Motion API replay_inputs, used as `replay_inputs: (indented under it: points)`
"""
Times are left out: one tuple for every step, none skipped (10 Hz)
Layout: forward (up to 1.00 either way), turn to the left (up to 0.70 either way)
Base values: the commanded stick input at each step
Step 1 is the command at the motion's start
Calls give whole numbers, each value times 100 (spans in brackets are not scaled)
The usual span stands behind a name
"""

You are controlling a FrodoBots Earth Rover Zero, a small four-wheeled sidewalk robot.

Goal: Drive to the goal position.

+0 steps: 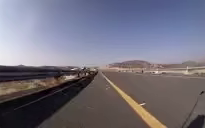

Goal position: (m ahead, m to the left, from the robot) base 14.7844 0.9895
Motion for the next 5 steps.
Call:
replay_inputs:
  points:
    - [85,0]
    - [85,0]
    - [85,0]
    - [85,0]
    - [85,0]
